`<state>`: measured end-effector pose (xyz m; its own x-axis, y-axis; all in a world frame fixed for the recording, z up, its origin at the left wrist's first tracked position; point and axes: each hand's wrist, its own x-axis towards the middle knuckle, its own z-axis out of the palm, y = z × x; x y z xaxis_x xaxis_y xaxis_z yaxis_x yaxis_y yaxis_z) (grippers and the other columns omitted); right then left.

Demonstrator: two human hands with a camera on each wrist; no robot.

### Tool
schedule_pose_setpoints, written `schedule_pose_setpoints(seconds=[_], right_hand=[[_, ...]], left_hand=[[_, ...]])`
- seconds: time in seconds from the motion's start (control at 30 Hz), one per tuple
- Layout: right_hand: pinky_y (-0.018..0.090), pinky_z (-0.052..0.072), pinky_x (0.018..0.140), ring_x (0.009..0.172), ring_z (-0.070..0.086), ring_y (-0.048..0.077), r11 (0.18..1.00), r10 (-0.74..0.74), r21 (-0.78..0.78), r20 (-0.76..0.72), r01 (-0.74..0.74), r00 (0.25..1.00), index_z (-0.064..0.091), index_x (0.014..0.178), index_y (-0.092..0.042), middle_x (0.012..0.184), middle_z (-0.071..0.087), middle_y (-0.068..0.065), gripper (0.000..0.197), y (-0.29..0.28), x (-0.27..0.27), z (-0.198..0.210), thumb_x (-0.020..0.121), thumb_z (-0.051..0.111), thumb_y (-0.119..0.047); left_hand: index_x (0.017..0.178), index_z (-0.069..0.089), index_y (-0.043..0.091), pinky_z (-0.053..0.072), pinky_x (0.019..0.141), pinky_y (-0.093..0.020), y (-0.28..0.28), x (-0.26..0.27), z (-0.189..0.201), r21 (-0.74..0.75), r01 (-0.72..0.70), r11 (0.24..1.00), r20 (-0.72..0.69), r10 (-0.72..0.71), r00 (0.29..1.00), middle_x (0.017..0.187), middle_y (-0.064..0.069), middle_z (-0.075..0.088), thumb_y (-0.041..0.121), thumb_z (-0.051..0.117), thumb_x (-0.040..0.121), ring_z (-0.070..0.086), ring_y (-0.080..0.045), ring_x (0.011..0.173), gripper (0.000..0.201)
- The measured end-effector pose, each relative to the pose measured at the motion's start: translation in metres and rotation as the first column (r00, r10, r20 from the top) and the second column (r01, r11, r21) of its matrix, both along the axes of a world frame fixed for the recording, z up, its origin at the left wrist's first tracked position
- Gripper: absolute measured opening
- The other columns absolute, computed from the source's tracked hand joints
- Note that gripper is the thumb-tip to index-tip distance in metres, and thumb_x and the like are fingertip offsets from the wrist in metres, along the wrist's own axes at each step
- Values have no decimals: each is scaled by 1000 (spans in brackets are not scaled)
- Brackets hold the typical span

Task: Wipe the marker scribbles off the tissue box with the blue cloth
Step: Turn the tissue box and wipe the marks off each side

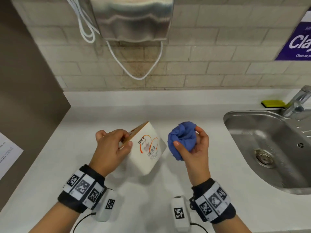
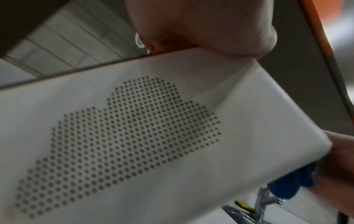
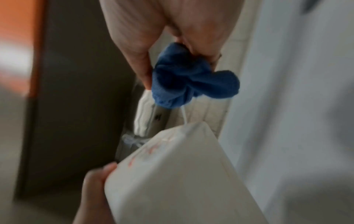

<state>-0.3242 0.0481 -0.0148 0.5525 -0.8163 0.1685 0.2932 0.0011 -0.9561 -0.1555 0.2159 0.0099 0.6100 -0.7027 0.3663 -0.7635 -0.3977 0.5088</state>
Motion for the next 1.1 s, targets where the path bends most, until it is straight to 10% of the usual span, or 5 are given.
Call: schedule_pose_setpoints(seconds=[0.17,0.33,0.6,0.97,1.1], right_hand=[[19,47,92,106,59,7,968,136,-214,13,-131,991,43,124,-31,112,60,-3,61,33,37,18,77,67,-2],[15,30,106,128,37,-2,819,156,-515,-225,-253,962,49,127,-24,139,45,-5,44,45,56,13,85,56,-21],[22,25,112,120,49,14,547,76,-802,-238,-240,968,59,118,-11,126,60,6,40,52,68,10,79,51,-17],[33,36,105,112,52,25,165,550,-874,-303,-457,778,68,98,3,108,68,21,21,56,50,5,85,53,-3],[37,47,95,102,59,26,205,545,-860,-297,-468,784,70,87,1,98,71,19,18,38,30,0,82,53,-2]], left_hand=[[84,57,19,20,84,-25,19,10,-9,-117,62,991,-5,-63,998,77,7,60,48,22,83,45,6,89,46],[85,57,23,21,85,-27,27,21,-23,-194,-7,981,-76,-8,997,78,9,61,50,18,85,49,-10,80,47],[83,56,21,23,83,-27,27,23,-24,-229,1,973,-57,-15,998,76,9,59,43,19,86,46,-9,74,44],[88,58,18,22,84,-24,30,33,-24,-198,55,979,-68,-69,995,84,10,61,44,15,86,46,-1,78,50],[86,58,17,23,81,-35,28,36,-25,-181,57,982,-67,-70,995,80,5,60,46,15,86,47,-13,77,52]])
